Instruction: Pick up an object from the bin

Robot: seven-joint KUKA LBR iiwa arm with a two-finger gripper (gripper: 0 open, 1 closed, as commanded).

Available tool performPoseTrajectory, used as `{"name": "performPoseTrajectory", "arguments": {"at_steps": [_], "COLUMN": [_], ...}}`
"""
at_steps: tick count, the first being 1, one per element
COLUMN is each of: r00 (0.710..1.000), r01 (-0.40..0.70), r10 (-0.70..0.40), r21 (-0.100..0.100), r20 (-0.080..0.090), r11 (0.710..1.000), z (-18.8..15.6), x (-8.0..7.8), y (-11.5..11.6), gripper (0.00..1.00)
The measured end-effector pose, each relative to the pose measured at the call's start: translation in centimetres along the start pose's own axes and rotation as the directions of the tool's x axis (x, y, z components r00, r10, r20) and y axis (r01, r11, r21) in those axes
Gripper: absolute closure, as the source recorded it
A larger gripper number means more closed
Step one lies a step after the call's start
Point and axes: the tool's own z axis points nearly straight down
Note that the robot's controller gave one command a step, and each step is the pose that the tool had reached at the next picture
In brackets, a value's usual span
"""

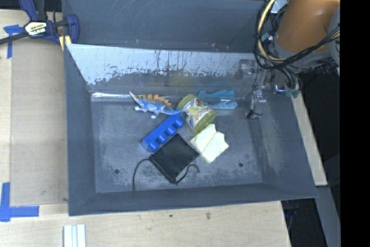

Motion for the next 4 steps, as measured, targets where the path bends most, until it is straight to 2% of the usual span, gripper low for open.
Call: {"name": "performPoseTrajectory", "arguments": {"at_steps": [1,2,3,4], "r00": [0.998,0.997,0.998,0.853], "r01": [-0.063,-0.071,0.062,-0.521], "r10": [0.063,0.071,-0.062,0.521], "r21": [0.001,-0.002,0.001,-0.006], "r20": [0.002,0.005,0.01,0.007], "r11": [0.998,0.997,0.998,0.853], "z": [4.8,8.3,8.6,8.8], "x": [1.8,0.7,1.3,2.2], "y": [5.1,8.4,7.7,13.5], "gripper": [0.0,0.0,0.0,1.0]}}
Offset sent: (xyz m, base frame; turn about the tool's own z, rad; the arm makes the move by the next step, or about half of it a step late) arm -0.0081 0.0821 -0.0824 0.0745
